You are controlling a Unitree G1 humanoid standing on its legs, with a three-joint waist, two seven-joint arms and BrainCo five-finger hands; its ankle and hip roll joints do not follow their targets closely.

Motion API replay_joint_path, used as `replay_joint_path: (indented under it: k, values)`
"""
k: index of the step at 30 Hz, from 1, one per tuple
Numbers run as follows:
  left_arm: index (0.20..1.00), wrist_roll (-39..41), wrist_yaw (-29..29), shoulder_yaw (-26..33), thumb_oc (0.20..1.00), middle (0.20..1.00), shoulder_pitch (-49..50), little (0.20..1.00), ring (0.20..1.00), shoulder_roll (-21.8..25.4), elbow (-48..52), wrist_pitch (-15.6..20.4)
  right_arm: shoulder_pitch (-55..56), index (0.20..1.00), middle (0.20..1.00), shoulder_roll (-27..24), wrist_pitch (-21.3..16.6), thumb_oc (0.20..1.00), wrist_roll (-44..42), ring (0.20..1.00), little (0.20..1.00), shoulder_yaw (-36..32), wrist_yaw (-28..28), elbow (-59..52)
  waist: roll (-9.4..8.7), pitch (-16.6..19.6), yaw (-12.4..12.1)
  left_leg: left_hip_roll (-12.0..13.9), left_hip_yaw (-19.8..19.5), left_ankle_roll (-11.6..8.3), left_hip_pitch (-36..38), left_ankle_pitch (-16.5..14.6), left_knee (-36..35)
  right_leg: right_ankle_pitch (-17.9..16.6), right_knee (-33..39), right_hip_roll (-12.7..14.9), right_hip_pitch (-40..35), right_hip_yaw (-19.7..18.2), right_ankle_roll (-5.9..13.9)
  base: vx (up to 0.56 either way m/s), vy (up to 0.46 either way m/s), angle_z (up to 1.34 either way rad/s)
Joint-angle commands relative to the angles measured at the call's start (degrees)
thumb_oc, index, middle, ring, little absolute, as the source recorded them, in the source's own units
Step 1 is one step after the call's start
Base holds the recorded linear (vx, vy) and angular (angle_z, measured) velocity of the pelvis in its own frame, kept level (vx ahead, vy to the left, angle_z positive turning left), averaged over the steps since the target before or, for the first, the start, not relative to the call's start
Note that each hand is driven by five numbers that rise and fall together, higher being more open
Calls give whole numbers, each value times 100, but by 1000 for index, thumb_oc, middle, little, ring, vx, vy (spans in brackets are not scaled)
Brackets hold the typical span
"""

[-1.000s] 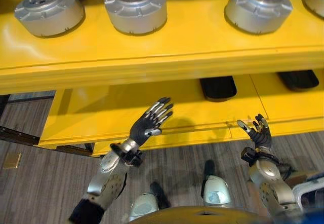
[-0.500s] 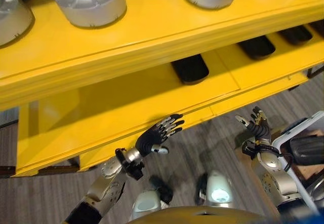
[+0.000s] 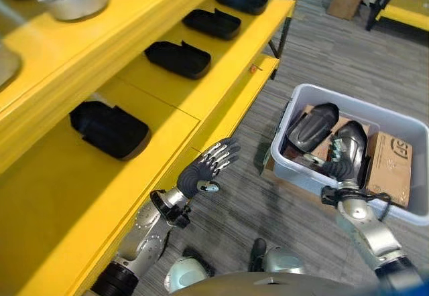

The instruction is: Move parts from the plastic box to the shelf.

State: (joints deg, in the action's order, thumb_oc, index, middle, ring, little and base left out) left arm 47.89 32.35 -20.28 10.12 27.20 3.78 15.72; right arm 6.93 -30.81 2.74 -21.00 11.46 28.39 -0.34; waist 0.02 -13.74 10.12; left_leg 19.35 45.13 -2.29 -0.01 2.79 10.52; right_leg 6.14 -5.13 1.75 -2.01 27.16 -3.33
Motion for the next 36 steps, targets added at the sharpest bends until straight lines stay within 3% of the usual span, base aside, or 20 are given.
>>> replay_joint_path:
  k: [1,7,11,14,15,16,17,18,20,22,23,24,27,36]
  values:
    - [1000,268,117,361,1000,1000,122,1000,1000,69,467,348,-148,1000,1000,66,-337,1000,353,1000,1000,-486,195,-283,-214,-172,-94,-109,-6,-220,-20,139,-247,55,-279,600,-345,-180,730,-30,-277,-43]
    - [1000,436,61,532,1000,1000,157,1000,1000,-80,531,380,108,1000,1000,-22,-352,1000,532,1000,1000,-854,316,-207,-180,-144,120,125,-21,-438,168,457,-314,120,-393,424,-102,-360,575,-13,-259,-42]
    - [1000,404,-255,390,1000,1000,-214,1000,1000,-193,435,408,101,1000,1000,-70,-686,1000,800,1000,1000,-911,174,196,-116,-27,322,284,-86,-630,402,668,-347,282,-570,279,119,-585,411,4,-311,-66]
    - [1000,437,-501,194,1000,1000,-531,1000,1000,-220,304,460,-56,1000,1000,-57,-840,1000,807,1000,1000,-639,157,495,-136,81,323,346,-490,-713,438,829,-478,377,-706,211,182,-740,326,38,-141,-52]
    - [1000,427,-678,133,1000,1000,-631,1000,1000,-238,252,515,-126,1000,1000,-38,-886,1000,835,1000,1000,-502,79,584,-154,126,296,274,-831,-712,452,828,-576,357,-703,189,210,-856,334,99,-83,-69]
    - [1000,399,-898,82,1000,1000,-725,1000,1000,-248,196,587,-187,1000,1000,-20,-929,1000,821,1000,1000,-331,-102,667,-186,166,225,98,-1497,-675,398,764,-580,294,-626,171,213,-1107,353,103,-68,-82]
    - [1000,377,-924,80,1000,1000,-735,1000,1000,-251,180,591,-193,1000,1000,-14,-939,1000,806,1000,1000,-293,-141,682,-197,170,203,52,-1681,-658,371,732,-546,275,-603,169,209,-1184,356,162,-109,-114]
    - [1000,299,-1097,94,1000,1000,-797,1000,1000,-284,172,573,-159,1000,1000,-45,-951,1000,793,1000,1000,-134,-303,619,-212,176,100,-430,-2300,-476,166,365,-309,155,-361,160,97,-1546,371,114,-87,-102]
    - [1000,191,-1220,158,1000,1000,-855,1000,1000,-282,175,447,-97,1000,1000,-69,-851,1000,677,1000,1000,-93,-456,535,-160,166,74,-799,-2211,-270,31,106,-291,-46,-138,166,63,-1593,403,55,-83,-100]
    - [1000,251,-1167,227,1000,1000,-852,1000,1000,-234,207,307,23,1000,1000,-41,-818,1000,653,1000,1000,-50,-433,406,-96,168,82,-1129,-2065,-208,-38,-221,-308,-44,69,179,-106,-1595,522,90,-58,-32]
    - [1000,398,-993,257,1000,1000,-816,1000,1000,-207,235,274,91,1000,1000,-2,-815,1000,663,1000,1000,-29,-403,326,-69,168,71,-1234,-1971,-156,-152,-245,-338,-74,146,167,-159,-1586,550,151,-32,35]
    - [1000,595,-694,279,1000,1000,-681,1000,1000,-222,364,228,128,1000,1000,76,-732,1000,658,1000,1000,73,-380,214,5,137,-25,-1365,-1993,-149,-483,-6,-540,-96,246,96,-297,-1635,555,170,6,27]
    - [1000,489,-821,298,1000,1000,-650,1000,1000,-244,383,240,152,1000,1000,134,-695,1000,661,1000,1000,180,-522,138,31,109,-87,-1321,-2145,-207,-587,235,-605,-67,256,52,-433,-1735,518,177,47,-43]
    - [1000,132,-737,359,1000,1000,-671,1000,1000,-200,264,269,223,1000,1000,188,-561,1000,662,1000,1000,287,-836,46,23,242,-51,-1577,-1987,45,63,-114,-1142,-105,381,99,-560,-1636,680,147,118,-20]
